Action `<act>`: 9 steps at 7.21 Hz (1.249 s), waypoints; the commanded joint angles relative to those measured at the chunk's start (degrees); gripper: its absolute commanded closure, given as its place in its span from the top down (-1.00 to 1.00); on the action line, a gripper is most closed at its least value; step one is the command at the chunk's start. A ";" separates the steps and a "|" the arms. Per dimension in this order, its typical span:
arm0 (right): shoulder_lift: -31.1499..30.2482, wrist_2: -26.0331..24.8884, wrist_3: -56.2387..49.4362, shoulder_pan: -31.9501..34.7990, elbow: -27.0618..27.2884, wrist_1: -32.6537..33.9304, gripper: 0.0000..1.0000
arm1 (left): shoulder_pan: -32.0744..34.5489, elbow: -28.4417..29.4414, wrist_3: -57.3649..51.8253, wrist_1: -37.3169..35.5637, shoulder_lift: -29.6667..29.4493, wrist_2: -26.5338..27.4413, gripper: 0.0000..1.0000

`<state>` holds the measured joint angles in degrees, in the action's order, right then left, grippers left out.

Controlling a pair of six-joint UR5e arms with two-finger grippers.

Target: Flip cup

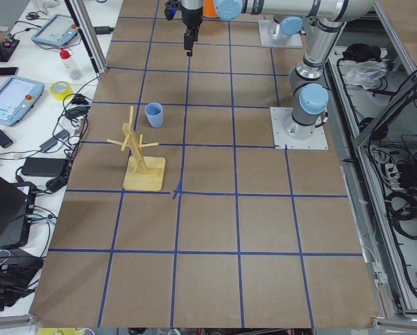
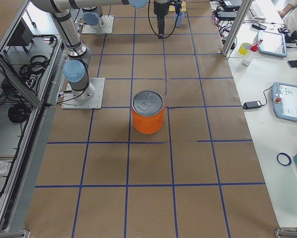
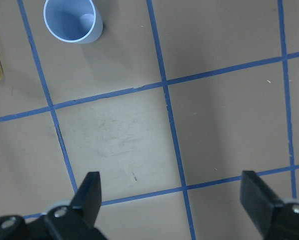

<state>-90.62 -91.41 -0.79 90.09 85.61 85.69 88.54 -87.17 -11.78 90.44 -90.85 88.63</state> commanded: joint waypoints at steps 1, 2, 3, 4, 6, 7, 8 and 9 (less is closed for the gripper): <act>0.00 0.17 0.09 0.00 0.00 0.00 1.00 | 0.40 -0.01 1.50 0.18 0.41 -0.14 1.00; 0.00 0.00 0.00 0.00 0.00 0.00 1.00 | 0.41 -0.02 1.76 0.09 0.76 0.57 1.00; 0.00 0.00 0.00 0.00 0.00 0.00 1.00 | 0.41 -0.19 5.50 -2.09 1.02 2.23 1.00; 0.00 -0.09 0.00 0.00 0.00 -0.09 1.00 | 0.41 -0.19 5.98 -2.63 0.42 2.85 1.00; -0.17 0.00 -0.17 -0.09 -0.09 0.00 1.00 | 0.41 -0.19 6.07 -2.64 0.32 2.77 1.00; -0.17 0.00 -0.18 -0.09 -0.09 0.00 1.00 | 0.41 -0.19 6.07 -2.64 0.32 2.42 1.00; -0.52 -0.09 -0.18 -0.09 -0.09 0.00 1.00 | 0.41 -0.19 6.07 -2.64 0.41 2.42 1.00; -0.61 -0.09 -0.18 -0.09 -0.09 0.00 1.00 | 0.41 -0.45 6.07 -2.64 0.41 2.42 1.00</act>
<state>-91.05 -91.46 -0.96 90.01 85.53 85.69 88.95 -87.45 -5.72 87.81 -90.48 91.09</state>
